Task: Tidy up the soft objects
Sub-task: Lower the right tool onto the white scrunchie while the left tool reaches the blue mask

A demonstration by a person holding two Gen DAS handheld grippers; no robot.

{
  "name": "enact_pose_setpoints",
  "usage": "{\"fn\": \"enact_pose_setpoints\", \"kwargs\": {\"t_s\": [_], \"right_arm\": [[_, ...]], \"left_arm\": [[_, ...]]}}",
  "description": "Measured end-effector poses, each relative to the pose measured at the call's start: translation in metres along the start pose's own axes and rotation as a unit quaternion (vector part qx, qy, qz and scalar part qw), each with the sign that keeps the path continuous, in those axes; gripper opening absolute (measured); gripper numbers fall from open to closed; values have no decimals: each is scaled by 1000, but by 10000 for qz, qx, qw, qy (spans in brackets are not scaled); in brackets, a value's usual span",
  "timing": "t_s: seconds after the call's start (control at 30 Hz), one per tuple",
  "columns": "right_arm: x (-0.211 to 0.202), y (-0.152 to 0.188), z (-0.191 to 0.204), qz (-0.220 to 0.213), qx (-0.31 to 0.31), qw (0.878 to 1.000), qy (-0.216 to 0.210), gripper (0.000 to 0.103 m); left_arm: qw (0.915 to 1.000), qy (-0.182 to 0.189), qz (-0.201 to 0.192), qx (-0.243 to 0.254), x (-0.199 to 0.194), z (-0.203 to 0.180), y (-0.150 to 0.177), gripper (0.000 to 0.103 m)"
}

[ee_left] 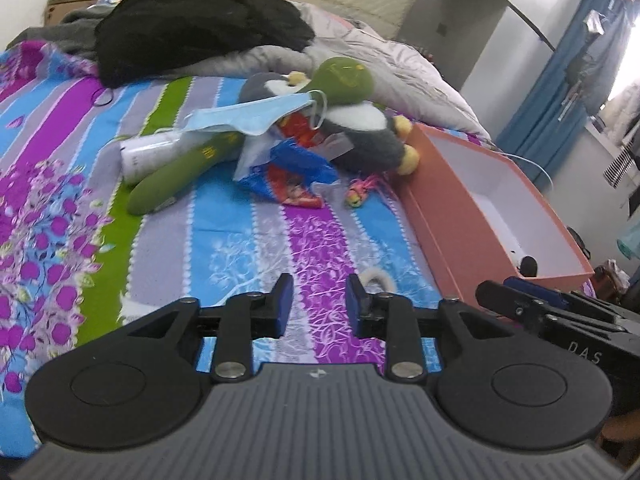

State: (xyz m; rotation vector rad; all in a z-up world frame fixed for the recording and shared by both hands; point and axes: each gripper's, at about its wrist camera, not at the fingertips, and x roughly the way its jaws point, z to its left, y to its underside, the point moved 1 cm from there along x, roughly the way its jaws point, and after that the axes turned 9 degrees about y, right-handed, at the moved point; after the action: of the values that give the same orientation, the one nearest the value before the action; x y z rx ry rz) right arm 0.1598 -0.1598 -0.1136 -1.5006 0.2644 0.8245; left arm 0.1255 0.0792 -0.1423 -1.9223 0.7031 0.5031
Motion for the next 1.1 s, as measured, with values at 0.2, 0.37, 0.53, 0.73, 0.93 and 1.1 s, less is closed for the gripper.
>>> {"fn": "enact_pose_setpoints", "kwargs": {"t_s": [0.2,0.37,0.53,0.73,0.93,1.1], "right_arm": [[20,9,0,255,-99,9996,16,48],[40,11,2,386,-172,9991,0,54],[61,9,6,499,-168,9986,-28,54],[87,7,8,576,-202,9981,38,75],[114,11,8,817,-309,9962,28,75],[133,16,13,938,-463,9945,66,75]], "left_arm": [[9998,-155,-42,-95,11,12,1,38],[9997,-249,-36,-76,28,23,-9,38],[9993,-363,11,18,51,35,-21,38],[9977,-655,-40,144,80,58,-42,38],[9927,-1102,-108,488,104,85,-68,44],[9854,-1426,-202,907,125,101,-90,54]]}}
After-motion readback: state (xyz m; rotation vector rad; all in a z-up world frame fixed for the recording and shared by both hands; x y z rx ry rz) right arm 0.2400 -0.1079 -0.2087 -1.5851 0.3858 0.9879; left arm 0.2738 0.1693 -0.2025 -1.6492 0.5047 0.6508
